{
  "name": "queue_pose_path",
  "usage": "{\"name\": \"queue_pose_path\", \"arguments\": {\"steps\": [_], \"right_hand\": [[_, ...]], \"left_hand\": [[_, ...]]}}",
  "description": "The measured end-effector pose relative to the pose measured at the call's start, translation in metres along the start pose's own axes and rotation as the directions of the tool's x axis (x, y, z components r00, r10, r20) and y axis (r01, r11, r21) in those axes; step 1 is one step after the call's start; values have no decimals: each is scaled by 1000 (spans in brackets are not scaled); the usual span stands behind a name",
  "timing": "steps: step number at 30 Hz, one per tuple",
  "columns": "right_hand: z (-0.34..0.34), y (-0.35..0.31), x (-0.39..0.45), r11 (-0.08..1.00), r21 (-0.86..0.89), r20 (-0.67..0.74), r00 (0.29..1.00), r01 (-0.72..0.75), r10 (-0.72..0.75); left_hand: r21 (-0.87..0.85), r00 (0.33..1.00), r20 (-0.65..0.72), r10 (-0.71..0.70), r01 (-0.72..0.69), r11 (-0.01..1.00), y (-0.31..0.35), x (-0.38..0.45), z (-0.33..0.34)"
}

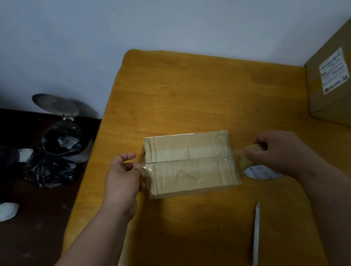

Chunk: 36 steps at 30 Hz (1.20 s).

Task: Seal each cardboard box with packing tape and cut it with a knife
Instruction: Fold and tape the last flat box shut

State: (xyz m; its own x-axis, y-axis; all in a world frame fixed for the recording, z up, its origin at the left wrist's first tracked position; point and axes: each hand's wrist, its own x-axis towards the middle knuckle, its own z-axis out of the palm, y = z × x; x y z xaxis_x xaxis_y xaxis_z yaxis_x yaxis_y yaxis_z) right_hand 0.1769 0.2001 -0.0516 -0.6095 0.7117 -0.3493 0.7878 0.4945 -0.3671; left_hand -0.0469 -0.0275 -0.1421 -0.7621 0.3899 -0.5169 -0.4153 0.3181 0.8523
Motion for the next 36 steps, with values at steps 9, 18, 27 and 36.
{"name": "queue_pose_path", "arguments": {"steps": [9, 18, 27, 36], "right_hand": [[5, 3, -1, 1000, 1, 8, 1000, -14, 14], [9, -2, -2, 1000, -20, 15, 1000, -24, 25], [11, -4, 0, 998, -60, -7, 1000, 1, -1], [19, -7, 5, 976, -217, -3, 999, 30, -32]], "left_hand": [[-69, 988, 125, -94, 103, 992, 8, 1, -8], [-53, 975, 214, -59, 72, 996, 12, 0, -15], [179, 997, 47, 68, -76, 981, -7, -6, -14], [394, 993, -56, 107, -77, 916, -18, -13, -4]]}}
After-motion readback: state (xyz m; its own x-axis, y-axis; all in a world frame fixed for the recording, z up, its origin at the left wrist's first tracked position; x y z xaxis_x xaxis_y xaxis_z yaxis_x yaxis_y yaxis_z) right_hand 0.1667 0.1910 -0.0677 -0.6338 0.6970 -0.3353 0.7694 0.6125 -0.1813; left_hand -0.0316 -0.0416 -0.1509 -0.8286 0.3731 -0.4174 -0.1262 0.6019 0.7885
